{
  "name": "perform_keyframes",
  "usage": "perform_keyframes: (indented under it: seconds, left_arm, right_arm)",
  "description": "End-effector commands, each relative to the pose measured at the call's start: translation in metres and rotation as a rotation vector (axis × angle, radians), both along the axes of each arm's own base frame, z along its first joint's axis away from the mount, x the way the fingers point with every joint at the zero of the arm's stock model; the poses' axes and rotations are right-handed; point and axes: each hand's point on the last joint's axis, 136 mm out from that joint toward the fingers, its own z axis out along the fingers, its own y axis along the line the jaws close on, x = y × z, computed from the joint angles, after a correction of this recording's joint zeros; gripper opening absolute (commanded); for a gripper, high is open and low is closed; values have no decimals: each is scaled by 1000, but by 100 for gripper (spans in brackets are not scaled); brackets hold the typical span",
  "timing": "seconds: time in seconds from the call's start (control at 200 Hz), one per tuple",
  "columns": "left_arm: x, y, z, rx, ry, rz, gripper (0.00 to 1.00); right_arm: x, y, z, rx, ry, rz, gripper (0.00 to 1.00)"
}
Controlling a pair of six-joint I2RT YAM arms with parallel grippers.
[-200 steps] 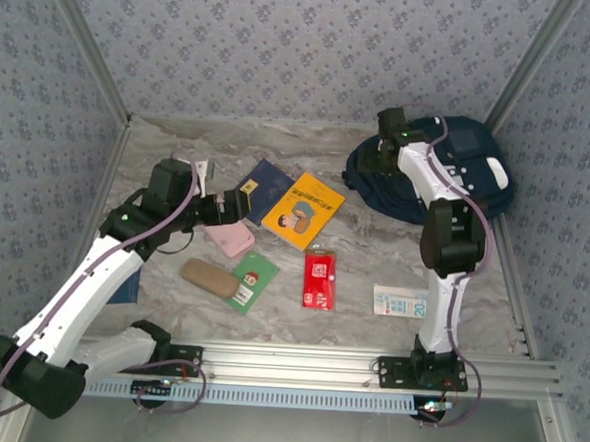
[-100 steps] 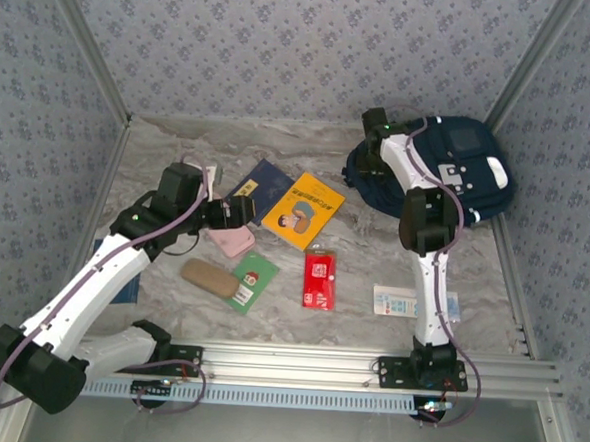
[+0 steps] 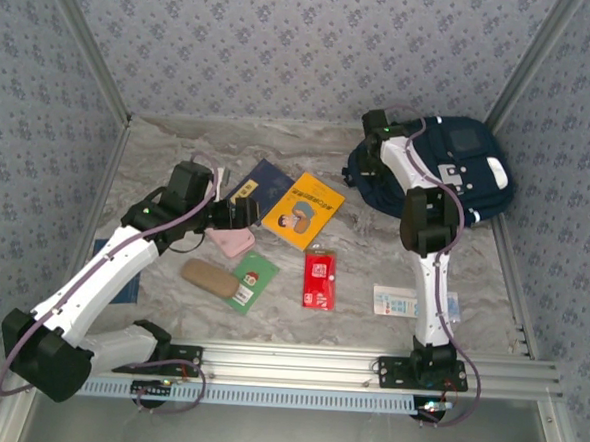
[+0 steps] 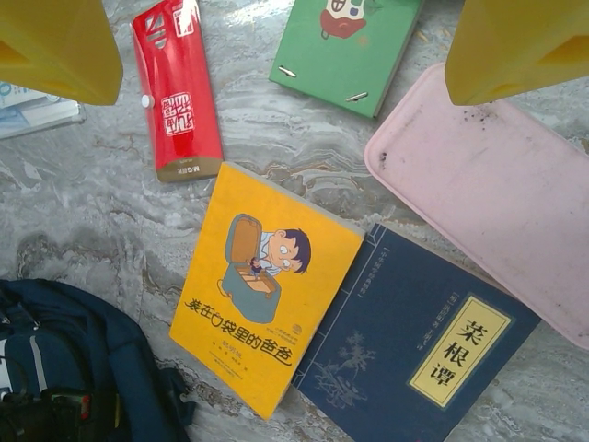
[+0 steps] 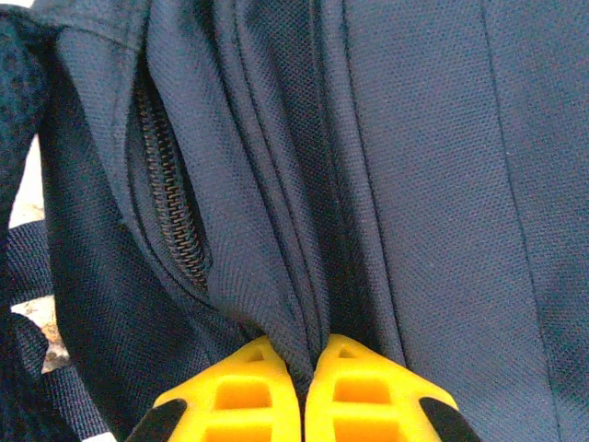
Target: Pack the student bag
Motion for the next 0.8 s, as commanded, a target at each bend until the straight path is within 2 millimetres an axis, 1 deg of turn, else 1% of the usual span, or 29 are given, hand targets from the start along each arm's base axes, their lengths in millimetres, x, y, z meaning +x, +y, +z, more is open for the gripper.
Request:
perform_keyframes:
  seconds: [0.0, 0.07, 0.15, 0.245, 0.315, 0.4, 0.52, 0.62, 0.71, 0.799]
  left_arm:
    - [0, -3, 10, -5, -34, -27, 90]
    - [0, -3, 12, -10, -39, -24, 90]
    - [-1, -3, 13, -12, -45, -25, 90]
    - [-3, -2, 17, -19, -55, -26, 90]
    - [-5, -1, 21, -25, -68, -24, 90]
    - [-6, 1, 24, -28, -78, -22, 90]
    - [-8, 2, 27, -31, -86, -20, 90]
    - [-8, 4, 29, -30, -91, -11, 90]
    - [-9, 5, 31, -32, -98, -7, 90]
    - [-10, 6, 32, -34, -102, -4, 90]
  right_arm:
    - [-17, 27, 24, 55, 12, 83, 0]
    - [-20, 46, 45, 104, -20, 141, 0]
    - [-23, 61, 73, 137, -64, 190, 0]
    - [-31, 78, 101, 162, -98, 259, 0]
    - [-38, 90, 121, 178, -124, 315, 0]
    - [-47, 102, 138, 172, -152, 368, 0]
    - [-61, 119, 155, 134, -182, 438, 0]
    - [-78, 139, 165, 134, -192, 516, 0]
    - [-100, 157, 171, 78, -209, 606, 0]
    - [-123, 169, 167, -11, -218, 691, 0]
